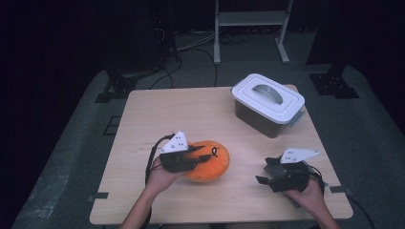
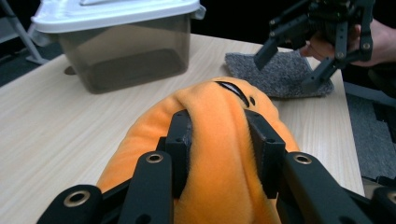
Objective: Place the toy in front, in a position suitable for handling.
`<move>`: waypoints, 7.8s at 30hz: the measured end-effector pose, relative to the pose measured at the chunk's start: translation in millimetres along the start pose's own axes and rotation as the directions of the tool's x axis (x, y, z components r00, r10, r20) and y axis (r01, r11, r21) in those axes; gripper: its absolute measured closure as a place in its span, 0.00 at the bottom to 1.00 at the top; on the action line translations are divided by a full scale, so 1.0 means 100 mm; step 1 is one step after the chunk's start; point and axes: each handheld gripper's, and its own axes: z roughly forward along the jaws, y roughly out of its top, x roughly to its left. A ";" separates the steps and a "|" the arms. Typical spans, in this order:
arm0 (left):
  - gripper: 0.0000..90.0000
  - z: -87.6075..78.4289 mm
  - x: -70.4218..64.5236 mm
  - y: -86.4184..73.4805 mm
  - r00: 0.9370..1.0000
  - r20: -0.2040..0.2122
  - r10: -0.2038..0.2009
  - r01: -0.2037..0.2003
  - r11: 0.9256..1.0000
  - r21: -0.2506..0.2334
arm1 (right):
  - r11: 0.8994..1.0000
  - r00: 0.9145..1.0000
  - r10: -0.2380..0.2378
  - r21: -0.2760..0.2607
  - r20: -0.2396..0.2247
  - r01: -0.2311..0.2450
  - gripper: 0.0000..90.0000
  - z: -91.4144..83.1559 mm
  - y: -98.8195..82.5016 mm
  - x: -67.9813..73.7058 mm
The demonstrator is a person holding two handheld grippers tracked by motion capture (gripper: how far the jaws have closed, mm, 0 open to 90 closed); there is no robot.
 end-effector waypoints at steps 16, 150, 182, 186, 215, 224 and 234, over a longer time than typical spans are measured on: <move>0.73 0.35 -0.16 -0.20 0.998 0.055 0.012 -0.014 0.999 0.039 | 0.998 0.996 -0.006 0.062 0.094 0.001 0.26 -0.13 -0.14 -0.26; 0.43 0.26 -0.26 -0.39 0.993 0.115 -0.003 -0.008 0.995 0.095 | 0.996 0.975 -0.064 -0.071 -0.213 0.050 0.87 0.37 0.32 0.18; 0.33 0.15 -0.13 -0.34 0.991 0.135 -0.016 0.004 0.996 0.092 | 0.981 0.966 -0.191 -0.060 -0.172 0.183 0.87 0.51 0.40 0.35; 0.30 0.13 -0.13 -0.34 0.989 0.146 -0.008 -0.009 0.993 0.115 | 0.982 0.970 -0.186 -0.059 -0.155 0.178 0.87 0.52 0.39 0.31; 0.31 0.12 -0.05 -0.46 0.999 0.054 0.007 -0.014 0.990 0.140 | 0.963 0.958 -0.268 -0.022 -0.105 0.268 0.87 0.40 0.21 0.50; 0.31 0.14 -0.05 -0.49 0.997 0.080 0.007 -0.018 0.990 0.142 | 0.949 0.944 -0.314 -0.042 -0.098 0.312 0.87 0.47 0.39 0.61; 0.31 0.14 -0.07 -0.51 0.996 0.086 0.016 -0.028 0.990 0.135 | 0.977 0.974 -0.213 -0.007 -0.082 0.213 0.87 0.32 0.17 0.36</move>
